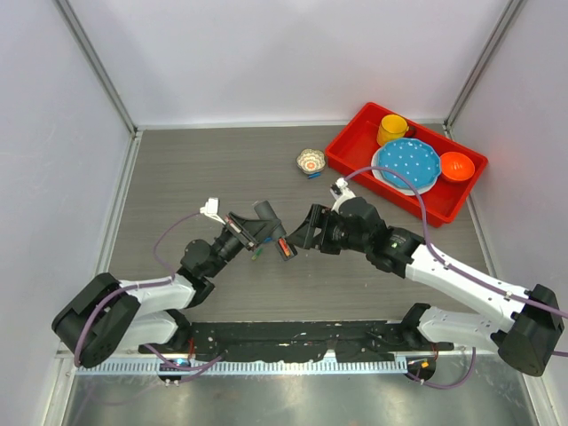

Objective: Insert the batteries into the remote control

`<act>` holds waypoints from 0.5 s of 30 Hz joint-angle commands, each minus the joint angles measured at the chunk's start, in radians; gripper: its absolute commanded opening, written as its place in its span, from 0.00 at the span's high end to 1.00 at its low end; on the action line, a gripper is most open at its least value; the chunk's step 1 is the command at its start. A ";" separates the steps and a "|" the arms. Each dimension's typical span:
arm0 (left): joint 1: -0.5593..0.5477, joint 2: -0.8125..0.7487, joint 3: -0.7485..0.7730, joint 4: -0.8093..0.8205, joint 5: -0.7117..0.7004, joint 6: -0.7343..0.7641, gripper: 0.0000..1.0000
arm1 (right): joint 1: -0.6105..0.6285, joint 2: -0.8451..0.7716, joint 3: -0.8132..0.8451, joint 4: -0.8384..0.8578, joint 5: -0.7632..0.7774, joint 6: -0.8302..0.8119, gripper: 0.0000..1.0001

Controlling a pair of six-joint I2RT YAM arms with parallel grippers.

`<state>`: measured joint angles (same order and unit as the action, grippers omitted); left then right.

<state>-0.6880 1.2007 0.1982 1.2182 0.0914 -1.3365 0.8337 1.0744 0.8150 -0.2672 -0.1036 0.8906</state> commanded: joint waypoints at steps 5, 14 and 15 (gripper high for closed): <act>-0.005 0.016 0.044 0.026 0.016 -0.018 1.00 | -0.002 0.013 -0.011 0.040 -0.018 -0.021 0.23; -0.005 0.013 0.056 0.020 0.016 -0.016 1.00 | -0.002 0.019 -0.020 0.049 -0.025 -0.019 0.23; -0.005 0.010 0.056 0.018 0.016 -0.016 1.00 | -0.001 0.021 -0.020 0.049 -0.025 -0.019 0.23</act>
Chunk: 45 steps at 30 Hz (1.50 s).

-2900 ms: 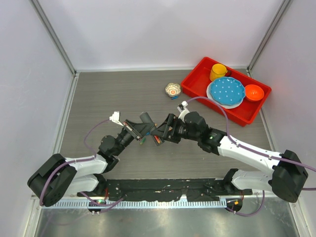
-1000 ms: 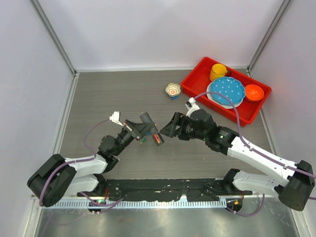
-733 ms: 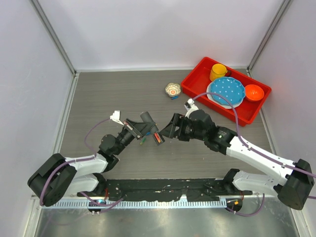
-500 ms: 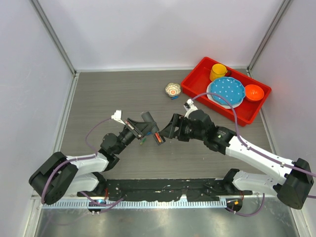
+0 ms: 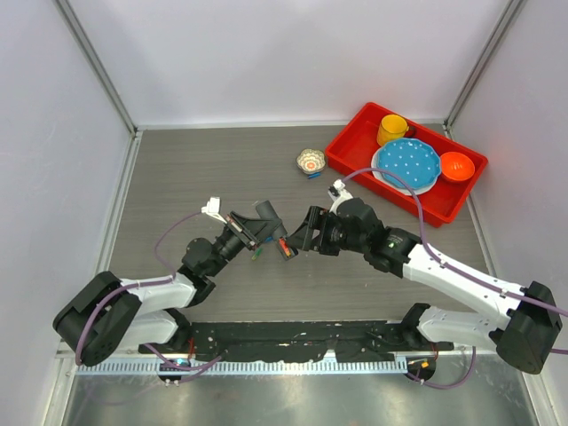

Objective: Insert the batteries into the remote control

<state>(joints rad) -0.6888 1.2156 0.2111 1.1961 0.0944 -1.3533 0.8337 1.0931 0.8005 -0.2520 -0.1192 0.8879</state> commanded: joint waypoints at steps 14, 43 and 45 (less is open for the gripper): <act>-0.005 -0.016 0.020 0.025 0.007 0.010 1.00 | -0.002 -0.030 0.046 -0.009 0.035 -0.021 0.23; -0.021 0.018 0.034 0.080 -0.001 0.010 1.00 | -0.016 0.010 -0.035 0.224 -0.060 0.140 0.23; -0.021 0.016 0.034 0.082 -0.001 0.010 1.00 | -0.018 0.008 -0.043 0.230 -0.062 0.144 0.23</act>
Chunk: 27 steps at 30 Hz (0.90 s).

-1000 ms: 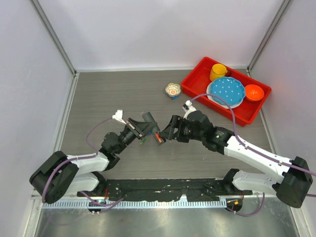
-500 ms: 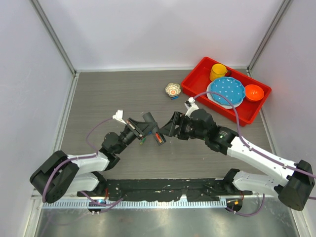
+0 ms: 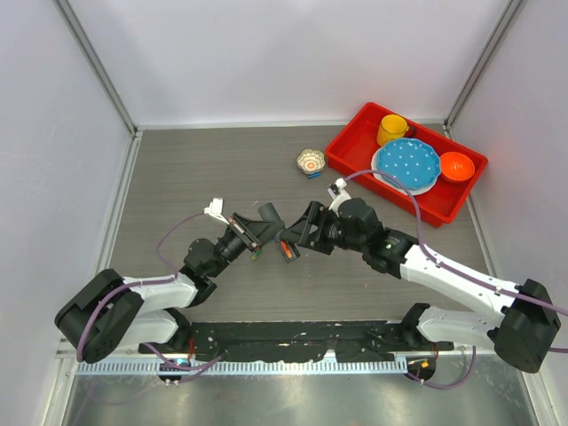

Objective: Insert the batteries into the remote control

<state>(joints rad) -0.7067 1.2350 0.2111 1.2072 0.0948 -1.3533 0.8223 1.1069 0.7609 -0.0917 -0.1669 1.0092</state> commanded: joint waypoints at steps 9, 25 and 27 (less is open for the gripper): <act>-0.005 -0.008 0.034 0.072 -0.004 0.010 1.00 | -0.006 -0.004 -0.015 0.078 -0.020 0.028 0.23; -0.005 -0.015 0.040 0.074 -0.010 0.011 1.00 | -0.006 -0.007 -0.060 0.087 -0.034 0.037 0.26; -0.005 -0.014 0.042 0.074 -0.010 0.011 1.00 | -0.006 -0.007 -0.063 0.086 -0.034 0.040 0.26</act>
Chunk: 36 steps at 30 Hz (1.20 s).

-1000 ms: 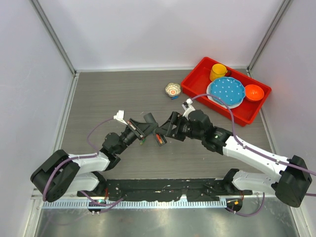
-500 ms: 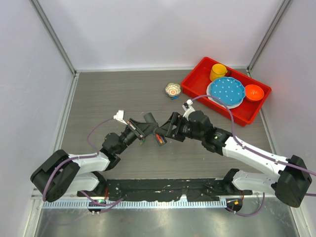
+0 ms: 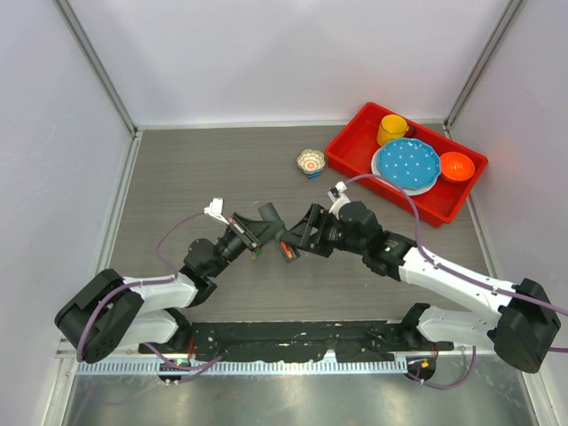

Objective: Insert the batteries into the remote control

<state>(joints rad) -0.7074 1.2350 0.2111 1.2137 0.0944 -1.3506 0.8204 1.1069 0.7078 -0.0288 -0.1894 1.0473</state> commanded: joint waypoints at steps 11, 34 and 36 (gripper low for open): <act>-0.006 -0.037 0.056 0.055 -0.022 0.013 1.00 | -0.006 -0.015 -0.042 0.061 -0.016 0.016 0.27; -0.004 -0.089 0.048 0.023 -0.078 0.034 1.00 | -0.004 -0.022 -0.076 0.081 -0.024 0.034 0.28; -0.006 -0.089 0.050 0.021 -0.079 0.034 1.00 | -0.006 -0.022 -0.077 0.084 -0.027 0.034 0.28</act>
<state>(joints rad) -0.7124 1.1801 0.2134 1.1484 0.0532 -1.3224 0.8162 1.1038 0.6525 0.0696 -0.2043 1.0885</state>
